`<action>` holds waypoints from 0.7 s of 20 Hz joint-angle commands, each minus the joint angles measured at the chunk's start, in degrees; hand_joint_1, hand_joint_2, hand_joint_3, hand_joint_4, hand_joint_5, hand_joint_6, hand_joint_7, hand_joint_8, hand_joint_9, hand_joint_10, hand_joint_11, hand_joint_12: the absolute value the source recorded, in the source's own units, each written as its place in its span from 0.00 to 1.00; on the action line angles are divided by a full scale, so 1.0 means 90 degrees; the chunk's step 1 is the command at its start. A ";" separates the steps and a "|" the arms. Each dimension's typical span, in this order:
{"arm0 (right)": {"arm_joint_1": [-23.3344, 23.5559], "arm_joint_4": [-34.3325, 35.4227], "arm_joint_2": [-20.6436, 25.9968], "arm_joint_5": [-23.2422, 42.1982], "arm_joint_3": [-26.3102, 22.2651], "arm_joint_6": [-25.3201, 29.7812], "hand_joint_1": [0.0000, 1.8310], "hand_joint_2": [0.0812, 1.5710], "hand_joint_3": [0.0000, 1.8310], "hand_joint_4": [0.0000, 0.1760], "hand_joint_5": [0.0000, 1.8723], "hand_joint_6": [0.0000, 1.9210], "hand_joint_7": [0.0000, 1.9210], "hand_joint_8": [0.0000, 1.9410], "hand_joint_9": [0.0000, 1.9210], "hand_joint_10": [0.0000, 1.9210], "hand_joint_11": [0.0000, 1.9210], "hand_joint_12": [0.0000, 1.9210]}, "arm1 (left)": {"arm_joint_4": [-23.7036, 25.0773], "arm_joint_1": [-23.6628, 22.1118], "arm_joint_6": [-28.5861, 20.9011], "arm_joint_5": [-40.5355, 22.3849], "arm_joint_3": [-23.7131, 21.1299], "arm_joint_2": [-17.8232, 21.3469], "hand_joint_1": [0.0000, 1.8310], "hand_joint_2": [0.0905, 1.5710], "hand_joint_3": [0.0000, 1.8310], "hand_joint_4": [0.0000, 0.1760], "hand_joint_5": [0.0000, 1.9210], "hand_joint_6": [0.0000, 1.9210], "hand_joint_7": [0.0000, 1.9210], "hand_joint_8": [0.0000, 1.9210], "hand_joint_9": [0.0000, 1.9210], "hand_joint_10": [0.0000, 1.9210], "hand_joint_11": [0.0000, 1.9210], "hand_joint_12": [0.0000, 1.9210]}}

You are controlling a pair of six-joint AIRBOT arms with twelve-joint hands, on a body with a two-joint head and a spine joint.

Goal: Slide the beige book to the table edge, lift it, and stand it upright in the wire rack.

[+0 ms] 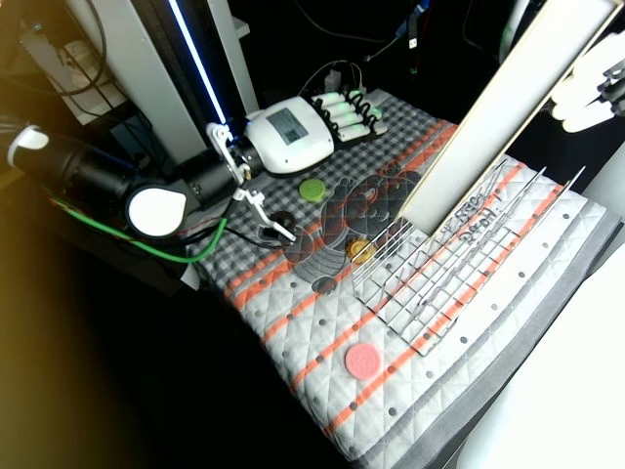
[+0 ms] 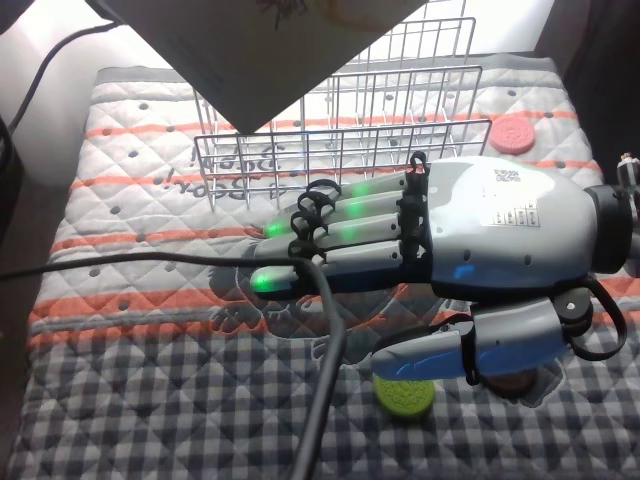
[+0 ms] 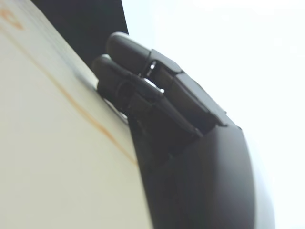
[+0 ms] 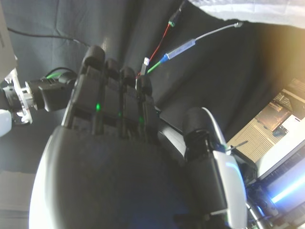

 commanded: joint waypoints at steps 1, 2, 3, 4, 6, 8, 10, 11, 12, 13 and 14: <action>0.0061 0.0377 -0.0045 0.0674 -0.0005 0.0029 0.00 0.93 0.00 0.00 0.13 0.00 0.13 0.00 0.11 0.00 0.16 0.02 | -0.0130 -0.0157 -0.0098 -0.0651 0.0027 0.0028 0.71 0.65 0.00 0.00 0.54 0.36 0.64 0.39 0.78 0.00 0.63 0.31; 0.0061 0.0377 -0.0047 0.0678 -0.0005 0.0029 0.00 0.93 0.00 0.00 0.14 0.00 0.13 0.00 0.11 0.00 0.16 0.02 | -0.0050 -0.0190 -0.0098 -0.0600 0.0020 0.0035 0.70 0.65 0.00 0.00 0.53 0.37 0.63 0.40 0.78 0.01 0.64 0.32; 0.0061 0.0377 -0.0052 0.0679 -0.0005 0.0029 0.00 0.93 0.00 0.00 0.13 0.00 0.13 0.00 0.11 0.00 0.16 0.02 | 0.0020 -0.0219 -0.0098 -0.0552 0.0007 0.0046 0.70 0.65 0.00 0.00 0.53 0.39 0.64 0.39 0.78 0.00 0.64 0.32; 0.0061 0.0377 -0.0057 0.0681 -0.0002 0.0029 0.00 0.93 0.00 0.00 0.13 0.00 0.13 0.00 0.11 0.00 0.17 0.02 | 0.0074 -0.0233 -0.0098 -0.0528 -0.0025 0.0074 0.70 0.65 0.00 0.00 0.52 0.39 0.64 0.39 0.78 0.00 0.64 0.32; 0.0061 0.0377 -0.0064 0.0686 0.0002 0.0029 0.00 0.93 0.00 0.00 0.13 0.00 0.12 0.00 0.10 0.00 0.16 0.02 | 0.0091 -0.0178 -0.0098 -0.0584 -0.0072 0.0116 0.71 0.65 0.00 0.00 0.53 0.39 0.64 0.38 0.77 0.00 0.63 0.32; 0.0061 0.0377 -0.0064 0.0690 0.0002 0.0029 0.00 0.93 0.00 0.00 0.13 0.00 0.12 0.00 0.11 0.00 0.16 0.02 | 0.0104 -0.0091 -0.0098 -0.0668 -0.0152 0.0177 0.71 0.65 0.00 0.00 0.54 0.35 0.63 0.42 0.79 0.00 0.63 0.35; 0.0061 0.0377 -0.0064 0.0691 0.0002 0.0029 0.00 0.93 0.00 0.00 0.13 0.00 0.12 0.00 0.11 0.00 0.16 0.02 | 0.0149 -0.0014 -0.0098 -0.0715 -0.0230 0.0247 0.71 0.65 0.00 0.00 0.54 0.36 0.64 0.38 0.78 0.00 0.61 0.35; 0.0061 0.0377 -0.0064 0.0691 0.0002 0.0029 0.00 0.93 0.00 0.00 0.13 0.00 0.12 0.00 0.10 0.00 0.15 0.01 | 0.0181 0.0022 -0.0099 -0.0716 -0.0272 0.0287 0.71 0.65 0.00 0.00 0.55 0.36 0.64 0.38 0.77 0.00 0.61 0.35; 0.0061 0.0377 -0.0066 0.0691 0.0002 0.0029 0.00 0.93 0.00 0.00 0.13 0.00 0.12 0.00 0.10 0.00 0.16 0.02 | 0.0207 0.0067 -0.0108 -0.0721 -0.0306 0.0319 0.71 0.65 0.00 0.00 0.54 0.36 0.65 0.38 0.77 0.00 0.61 0.35; 0.0061 0.0377 -0.0071 0.0691 0.0005 0.0029 0.00 0.93 0.00 0.00 0.13 0.00 0.12 0.00 0.11 0.00 0.16 0.02 | 0.0222 0.0101 -0.0113 -0.0727 -0.0333 0.0339 0.71 0.65 0.00 0.00 0.54 0.36 0.65 0.38 0.77 0.00 0.61 0.35; 0.0061 0.0377 -0.0075 0.0691 0.0008 0.0029 0.00 0.93 0.00 0.00 0.13 0.00 0.12 0.00 0.11 0.00 0.16 0.02 | 0.0226 0.0142 -0.0124 -0.0747 -0.0349 0.0347 0.70 0.65 0.00 0.00 0.54 0.38 0.64 0.39 0.76 0.00 0.61 0.35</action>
